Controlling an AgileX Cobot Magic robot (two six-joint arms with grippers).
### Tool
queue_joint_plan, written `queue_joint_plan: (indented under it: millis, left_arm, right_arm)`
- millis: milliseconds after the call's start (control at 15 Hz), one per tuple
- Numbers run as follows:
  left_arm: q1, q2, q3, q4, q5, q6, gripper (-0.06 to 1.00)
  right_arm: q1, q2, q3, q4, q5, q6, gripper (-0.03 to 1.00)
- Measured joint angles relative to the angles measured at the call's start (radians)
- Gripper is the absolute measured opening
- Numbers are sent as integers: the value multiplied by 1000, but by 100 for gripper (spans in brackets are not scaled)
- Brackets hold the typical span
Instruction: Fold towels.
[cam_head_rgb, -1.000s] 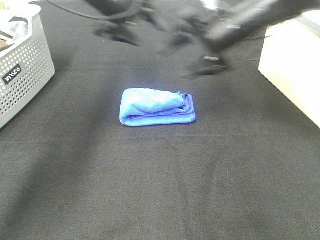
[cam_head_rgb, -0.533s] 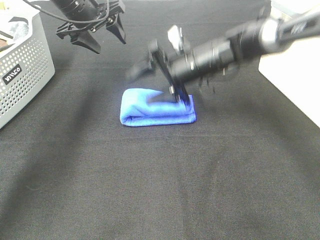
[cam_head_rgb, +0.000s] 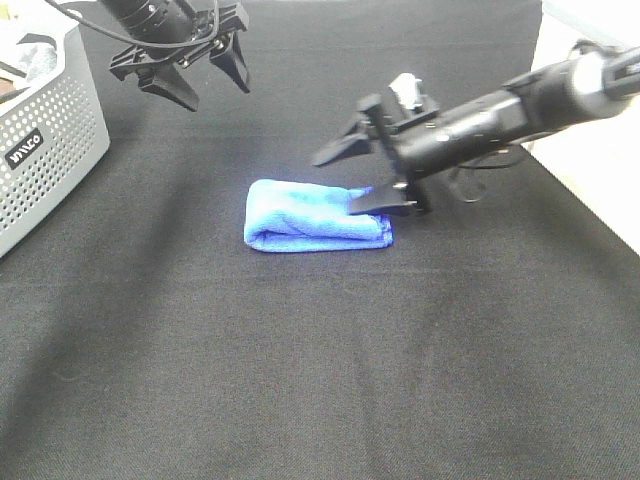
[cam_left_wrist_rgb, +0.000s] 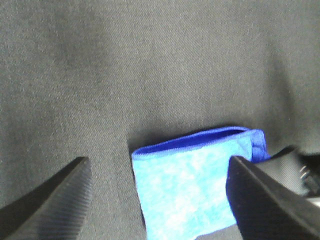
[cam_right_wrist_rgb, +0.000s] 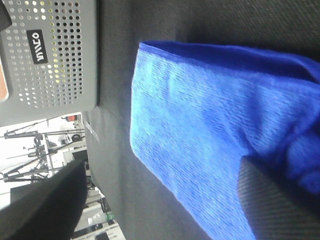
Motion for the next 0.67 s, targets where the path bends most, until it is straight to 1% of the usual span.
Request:
queue_joint_plan:
  millis: [67, 133, 200, 267, 333, 400, 467, 533, 667]
  left_arm:
    - [0, 0, 0, 0, 8, 3, 71]
    - [0, 0, 0, 0, 10, 14, 71]
    - [0, 0, 0, 0, 10, 30, 71]
    - [-2, -1, 0, 1, 12, 43, 71]
    - [-4, -12, 0, 4, 12, 48, 71]
    - [-5, -48, 0, 27, 14, 59, 71]
    - [-5, -48, 0, 27, 14, 59, 71]
    - [-5, -77, 0, 47, 14, 67, 71]
    - [-9, -144, 0, 66, 15, 78, 71]
  right_arm:
    - [-5, -2, 0, -14, 16, 0, 78]
    - [-6, -15, 0, -49, 21, 0, 78]
    - [-7, -41, 0, -104, 21, 4, 78]
    - [-7, -82, 0, -182, 16, 22, 78]
    - [-7, -137, 0, -254, 3, 57, 78]
    - [-7, -216, 0, -362, -7, 119, 78]
    - [-7, -216, 0, -362, -7, 119, 78]
    - [-7, -264, 0, -436, -5, 159, 78]
    - [-7, -354, 0, -547, 20, 237, 78]
